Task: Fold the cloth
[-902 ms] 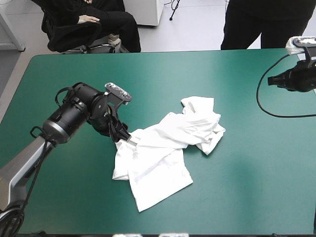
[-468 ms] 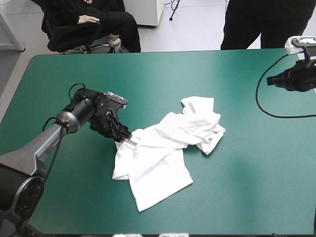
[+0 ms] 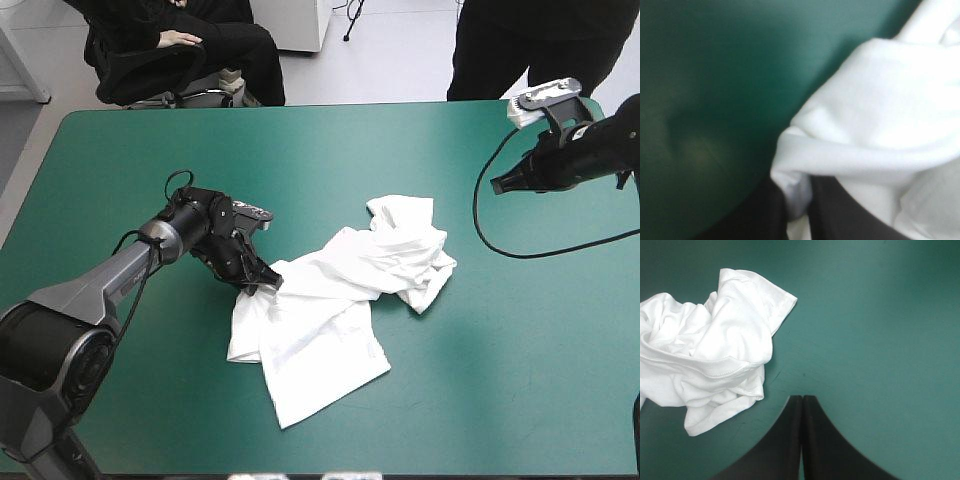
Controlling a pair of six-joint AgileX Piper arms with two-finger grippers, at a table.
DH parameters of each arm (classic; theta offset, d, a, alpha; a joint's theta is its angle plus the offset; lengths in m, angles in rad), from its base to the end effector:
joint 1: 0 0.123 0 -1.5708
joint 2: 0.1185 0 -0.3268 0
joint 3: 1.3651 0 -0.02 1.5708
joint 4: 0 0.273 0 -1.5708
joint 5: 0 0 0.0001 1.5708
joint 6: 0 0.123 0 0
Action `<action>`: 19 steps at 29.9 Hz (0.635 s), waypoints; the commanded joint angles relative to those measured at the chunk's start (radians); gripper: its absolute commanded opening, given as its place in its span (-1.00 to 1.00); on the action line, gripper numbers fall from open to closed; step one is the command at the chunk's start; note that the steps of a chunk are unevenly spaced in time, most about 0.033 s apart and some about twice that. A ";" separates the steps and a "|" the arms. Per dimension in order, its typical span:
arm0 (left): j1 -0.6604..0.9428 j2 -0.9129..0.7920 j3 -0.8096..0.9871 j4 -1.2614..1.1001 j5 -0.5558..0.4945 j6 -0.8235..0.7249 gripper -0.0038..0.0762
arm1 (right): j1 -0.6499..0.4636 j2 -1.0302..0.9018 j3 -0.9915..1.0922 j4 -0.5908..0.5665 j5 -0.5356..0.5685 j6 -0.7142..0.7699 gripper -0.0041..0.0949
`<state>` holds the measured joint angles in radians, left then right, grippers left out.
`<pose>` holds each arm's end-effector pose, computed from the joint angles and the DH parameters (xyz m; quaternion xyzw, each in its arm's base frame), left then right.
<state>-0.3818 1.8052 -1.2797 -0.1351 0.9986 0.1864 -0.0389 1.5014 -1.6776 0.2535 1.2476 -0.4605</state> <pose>0.3524 -0.1565 0.2108 0.2477 0.9647 -0.0653 0.0607 0.3423 0.0160 0.4409 -0.1950 0.9294 0.0516 0.3091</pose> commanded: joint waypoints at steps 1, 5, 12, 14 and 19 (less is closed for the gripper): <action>0.000 -0.022 -0.022 0.002 -0.026 0.000 -0.94 | 0.013 -0.030 -0.031 -0.004 0.000 -0.012 -0.95; 0.000 -0.021 -0.022 -0.008 -0.014 0.000 -0.95 | 0.013 -0.030 -0.031 -0.020 0.000 -0.001 -0.95; 0.000 -0.021 -0.022 -0.015 -0.009 0.000 -0.95 | 0.013 0.000 -0.010 0.019 0.000 0.018 -0.30; 0.000 -0.021 -0.022 -0.017 -0.007 0.000 -0.95 | 0.030 0.015 0.023 0.057 0.000 0.010 0.11; 0.000 -0.021 -0.022 -0.019 0.004 0.000 -0.95 | 0.120 0.070 0.136 -0.059 -0.025 0.037 0.28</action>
<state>-0.3818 1.8098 -1.2841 -0.1519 1.0086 0.1873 0.0366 1.5744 -1.5737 0.2386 1.2456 -0.4319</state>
